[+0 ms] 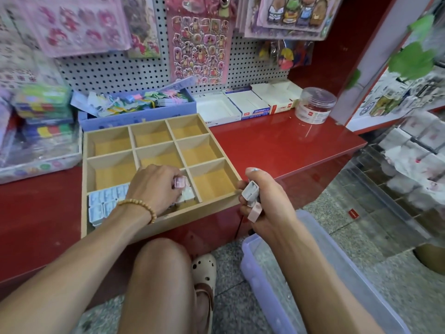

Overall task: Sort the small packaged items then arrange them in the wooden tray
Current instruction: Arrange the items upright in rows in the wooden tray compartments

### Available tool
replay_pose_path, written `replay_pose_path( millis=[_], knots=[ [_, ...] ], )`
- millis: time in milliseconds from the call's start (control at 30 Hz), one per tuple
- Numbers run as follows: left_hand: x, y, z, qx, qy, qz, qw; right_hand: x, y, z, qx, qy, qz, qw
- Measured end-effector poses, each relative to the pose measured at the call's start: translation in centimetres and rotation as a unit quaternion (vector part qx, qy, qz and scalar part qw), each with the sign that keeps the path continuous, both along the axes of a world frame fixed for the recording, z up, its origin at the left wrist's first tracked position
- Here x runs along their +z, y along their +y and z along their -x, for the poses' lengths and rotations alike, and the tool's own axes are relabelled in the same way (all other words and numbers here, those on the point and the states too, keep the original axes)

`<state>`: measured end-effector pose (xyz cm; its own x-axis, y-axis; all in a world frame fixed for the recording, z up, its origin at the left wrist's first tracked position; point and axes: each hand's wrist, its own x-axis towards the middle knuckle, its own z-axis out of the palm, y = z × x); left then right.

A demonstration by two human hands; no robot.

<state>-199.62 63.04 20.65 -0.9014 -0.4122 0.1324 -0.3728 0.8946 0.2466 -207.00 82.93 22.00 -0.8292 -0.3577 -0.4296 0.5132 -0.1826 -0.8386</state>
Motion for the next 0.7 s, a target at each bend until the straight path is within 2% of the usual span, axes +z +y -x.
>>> replay_pose_path(
  millis=[200, 500, 600, 700],
  knots=[
    [-0.5, -0.2, 0.1, -0.014, 0.067, -0.028, 0.997, -0.4, -0.3, 0.1, 0.000, -0.005, -0.006, 1.000],
    [0.1, -0.1, 0.3, 0.000, 0.087, -0.021, 0.996, -0.7, -1.4, 0.0, 0.022, -0.013, 0.009, 1.000],
    [1.4, 1.0, -0.2, -0.012, 0.149, -0.142, 0.979, -0.8, -2.0, -0.2, 0.033, -0.013, 0.019, 0.999],
    [2.9, 3.3, -0.7, -0.076, 0.173, -0.258, 0.947, -0.6, -2.7, -0.6, 0.054, -0.007, 0.036, 0.998]
  ],
)
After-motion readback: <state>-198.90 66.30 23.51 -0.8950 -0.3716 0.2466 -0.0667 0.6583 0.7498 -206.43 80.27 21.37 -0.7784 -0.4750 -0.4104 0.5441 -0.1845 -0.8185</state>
